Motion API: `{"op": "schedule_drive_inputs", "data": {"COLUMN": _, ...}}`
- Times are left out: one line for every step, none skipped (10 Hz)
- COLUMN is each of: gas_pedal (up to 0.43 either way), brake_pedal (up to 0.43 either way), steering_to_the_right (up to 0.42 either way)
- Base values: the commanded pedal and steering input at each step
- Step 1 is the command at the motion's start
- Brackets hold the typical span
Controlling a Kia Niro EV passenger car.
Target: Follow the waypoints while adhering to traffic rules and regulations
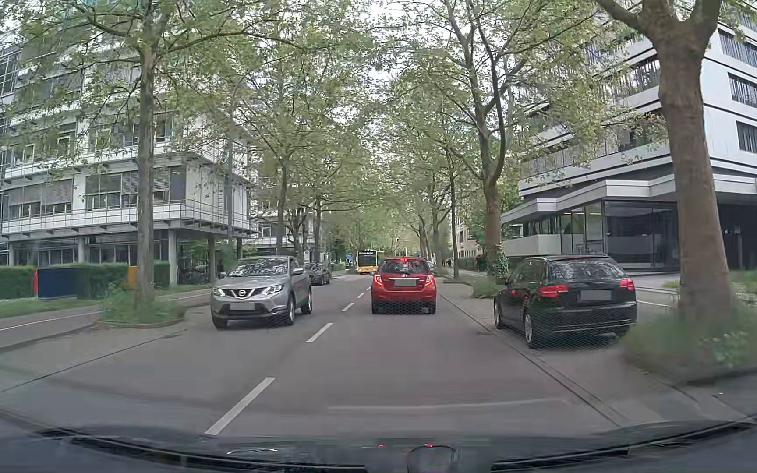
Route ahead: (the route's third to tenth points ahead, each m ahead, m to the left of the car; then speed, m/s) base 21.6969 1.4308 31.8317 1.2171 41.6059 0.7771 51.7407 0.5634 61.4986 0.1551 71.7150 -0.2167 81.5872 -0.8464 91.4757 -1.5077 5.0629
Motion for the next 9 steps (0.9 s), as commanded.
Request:
{"op": "schedule_drive_inputs", "data": {"gas_pedal": 0.047, "brake_pedal": 0.0, "steering_to_the_right": 0.0}}
{"op": "schedule_drive_inputs", "data": {"gas_pedal": 0.028, "brake_pedal": 0.0, "steering_to_the_right": 0.0}}
{"op": "schedule_drive_inputs", "data": {"gas_pedal": 0.0, "brake_pedal": 0.0, "steering_to_the_right": 0.0}}
{"op": "schedule_drive_inputs", "data": {"gas_pedal": 0.0, "brake_pedal": 0.0, "steering_to_the_right": 0.002}}
{"op": "schedule_drive_inputs", "data": {"gas_pedal": 0.0, "brake_pedal": 0.0, "steering_to_the_right": 0.002}}
{"op": "schedule_drive_inputs", "data": {"gas_pedal": 0.0, "brake_pedal": 0.0, "steering_to_the_right": 0.002}}
{"op": "schedule_drive_inputs", "data": {"gas_pedal": 0.0, "brake_pedal": 0.0, "steering_to_the_right": 0.005}}
{"op": "schedule_drive_inputs", "data": {"gas_pedal": 0.0, "brake_pedal": 0.0, "steering_to_the_right": 0.01}}
{"op": "schedule_drive_inputs", "data": {"gas_pedal": 0.0, "brake_pedal": 0.0, "steering_to_the_right": 0.012}}
